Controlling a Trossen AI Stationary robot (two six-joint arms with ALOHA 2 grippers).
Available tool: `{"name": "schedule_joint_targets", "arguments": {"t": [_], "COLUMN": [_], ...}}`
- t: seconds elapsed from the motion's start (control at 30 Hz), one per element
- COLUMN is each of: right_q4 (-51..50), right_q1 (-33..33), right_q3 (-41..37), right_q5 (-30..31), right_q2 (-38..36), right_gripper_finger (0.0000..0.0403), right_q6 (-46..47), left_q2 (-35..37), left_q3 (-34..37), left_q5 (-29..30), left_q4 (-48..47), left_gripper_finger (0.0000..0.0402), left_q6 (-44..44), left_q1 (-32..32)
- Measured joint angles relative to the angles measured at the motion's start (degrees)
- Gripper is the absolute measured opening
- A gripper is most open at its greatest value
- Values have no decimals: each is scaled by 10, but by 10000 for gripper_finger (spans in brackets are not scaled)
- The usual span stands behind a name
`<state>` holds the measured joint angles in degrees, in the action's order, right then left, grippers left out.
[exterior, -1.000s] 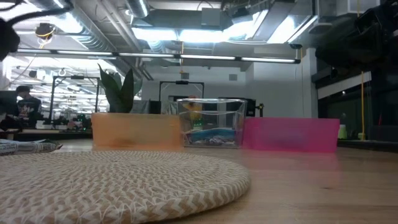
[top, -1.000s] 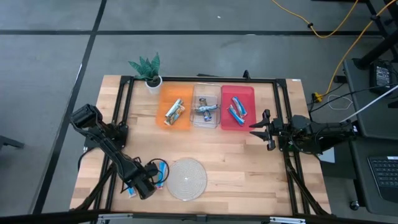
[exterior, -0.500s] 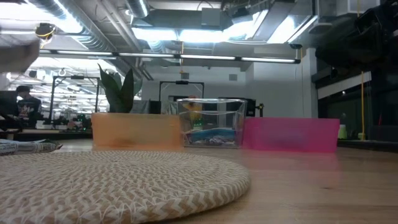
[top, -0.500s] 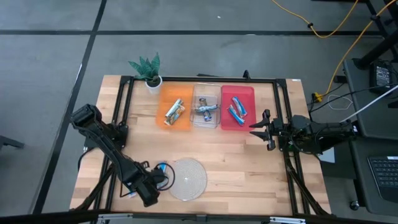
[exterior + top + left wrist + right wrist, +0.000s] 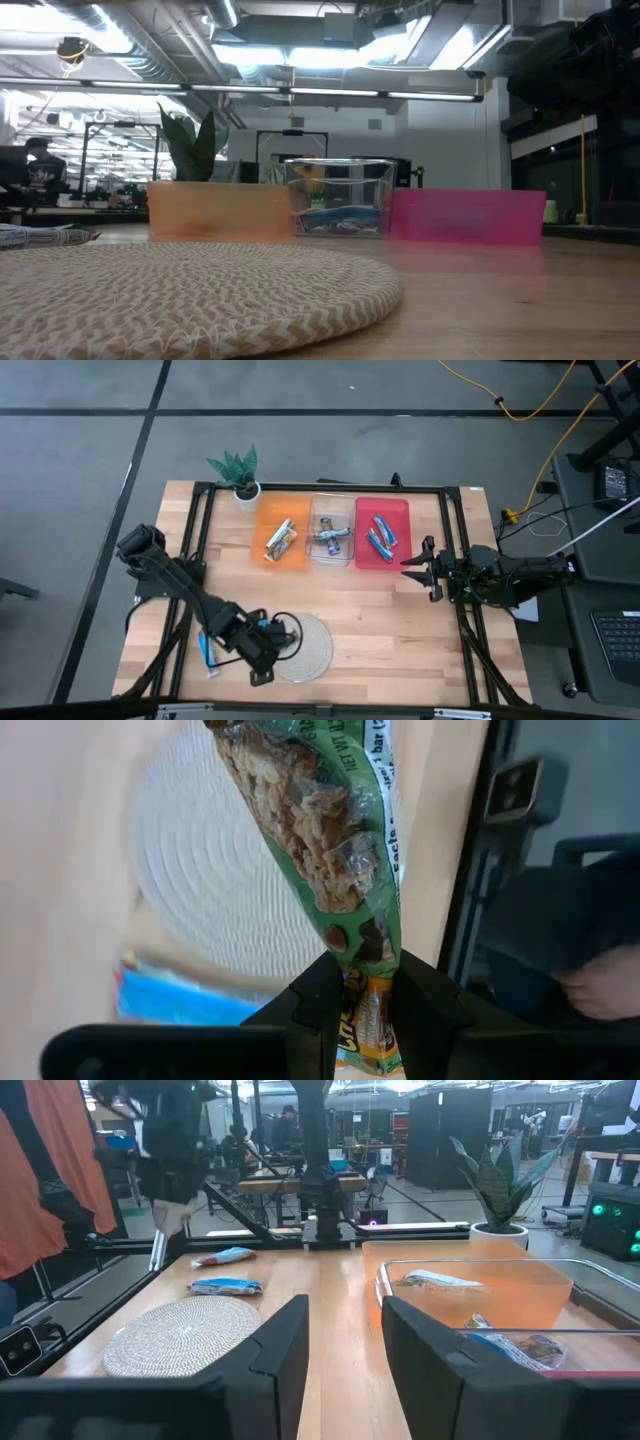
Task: Pick and place Granola Bars by type
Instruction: Put the orange granola bar into the orange bin
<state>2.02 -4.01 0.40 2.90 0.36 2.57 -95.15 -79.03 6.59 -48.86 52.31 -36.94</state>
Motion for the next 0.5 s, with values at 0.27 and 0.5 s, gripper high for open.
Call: {"name": "schedule_joint_targets", "arguments": {"t": [0.27,0.5], "right_q4": [0,0], "right_q1": [0,0], "right_q3": [0,0], "right_q5": [0,0], "right_q2": [0,0], "right_gripper_finger": [132,132], "right_q6": [0,0], "left_q2": [0,0], "left_q3": [-59,-114], "left_q5": [15,17], "left_q4": [-36,-81], "left_gripper_finger": [70,70], "left_q6": [-100,-164], "left_q1": [70,138]}}
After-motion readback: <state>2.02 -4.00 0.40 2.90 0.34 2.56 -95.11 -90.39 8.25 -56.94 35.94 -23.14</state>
